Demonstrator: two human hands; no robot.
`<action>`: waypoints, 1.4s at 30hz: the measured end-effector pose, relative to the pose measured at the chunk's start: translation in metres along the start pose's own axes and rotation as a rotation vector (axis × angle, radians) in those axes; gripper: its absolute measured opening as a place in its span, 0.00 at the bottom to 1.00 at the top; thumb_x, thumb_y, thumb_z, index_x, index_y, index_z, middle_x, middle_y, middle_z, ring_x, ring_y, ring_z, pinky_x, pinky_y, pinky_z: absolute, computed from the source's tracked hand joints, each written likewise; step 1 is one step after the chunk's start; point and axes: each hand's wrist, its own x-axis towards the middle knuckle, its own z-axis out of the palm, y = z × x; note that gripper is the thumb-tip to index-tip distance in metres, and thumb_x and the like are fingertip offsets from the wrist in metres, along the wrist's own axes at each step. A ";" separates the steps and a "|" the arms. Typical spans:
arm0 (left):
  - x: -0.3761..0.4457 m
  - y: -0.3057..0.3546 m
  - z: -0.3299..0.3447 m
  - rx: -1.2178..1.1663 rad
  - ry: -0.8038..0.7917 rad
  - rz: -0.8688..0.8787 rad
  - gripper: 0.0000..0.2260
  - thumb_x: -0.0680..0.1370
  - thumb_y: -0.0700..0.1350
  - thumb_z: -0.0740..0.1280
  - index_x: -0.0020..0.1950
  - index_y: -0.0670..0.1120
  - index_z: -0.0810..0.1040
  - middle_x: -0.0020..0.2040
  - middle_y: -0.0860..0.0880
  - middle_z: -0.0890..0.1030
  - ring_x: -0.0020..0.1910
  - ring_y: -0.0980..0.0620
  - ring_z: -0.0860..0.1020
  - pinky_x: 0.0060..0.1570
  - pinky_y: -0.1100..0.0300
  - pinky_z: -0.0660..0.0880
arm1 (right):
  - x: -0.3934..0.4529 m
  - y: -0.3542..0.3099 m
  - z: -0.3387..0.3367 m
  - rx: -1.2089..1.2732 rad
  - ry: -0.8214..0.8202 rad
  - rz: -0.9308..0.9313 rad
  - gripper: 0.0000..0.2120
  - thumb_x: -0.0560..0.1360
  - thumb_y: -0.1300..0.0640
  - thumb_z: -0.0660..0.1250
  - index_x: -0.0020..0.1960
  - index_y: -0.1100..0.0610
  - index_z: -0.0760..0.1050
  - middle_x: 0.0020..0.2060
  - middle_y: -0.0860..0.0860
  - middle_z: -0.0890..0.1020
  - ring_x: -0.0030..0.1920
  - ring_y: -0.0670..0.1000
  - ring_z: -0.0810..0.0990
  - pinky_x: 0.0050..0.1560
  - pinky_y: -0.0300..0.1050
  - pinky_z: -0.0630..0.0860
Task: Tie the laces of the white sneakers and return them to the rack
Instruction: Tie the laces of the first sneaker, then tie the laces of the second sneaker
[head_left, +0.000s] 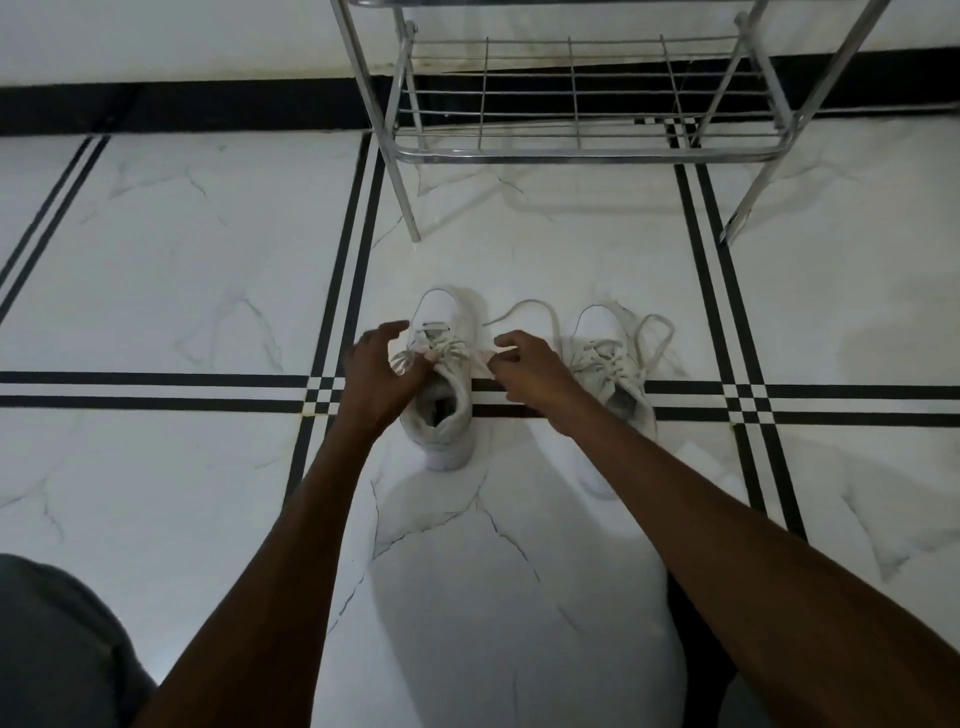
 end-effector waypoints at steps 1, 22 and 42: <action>0.001 0.008 0.007 0.054 0.067 0.111 0.26 0.74 0.59 0.71 0.68 0.48 0.77 0.66 0.45 0.79 0.68 0.44 0.75 0.67 0.41 0.73 | 0.001 -0.002 -0.009 0.008 0.043 -0.015 0.17 0.75 0.49 0.66 0.62 0.52 0.77 0.56 0.54 0.84 0.54 0.56 0.84 0.59 0.58 0.81; -0.027 0.092 0.147 0.090 -0.351 0.207 0.28 0.76 0.51 0.75 0.73 0.45 0.74 0.63 0.42 0.76 0.57 0.45 0.80 0.60 0.51 0.79 | -0.039 0.050 -0.147 -0.249 0.010 0.204 0.30 0.63 0.43 0.82 0.52 0.65 0.79 0.46 0.64 0.86 0.48 0.60 0.87 0.52 0.57 0.84; -0.016 0.081 0.110 -0.083 -0.355 0.114 0.20 0.72 0.50 0.76 0.63 0.52 0.81 0.57 0.45 0.78 0.49 0.45 0.85 0.50 0.42 0.84 | -0.017 0.027 -0.087 -0.054 0.245 0.136 0.09 0.74 0.51 0.72 0.46 0.57 0.79 0.50 0.55 0.85 0.54 0.54 0.82 0.60 0.54 0.80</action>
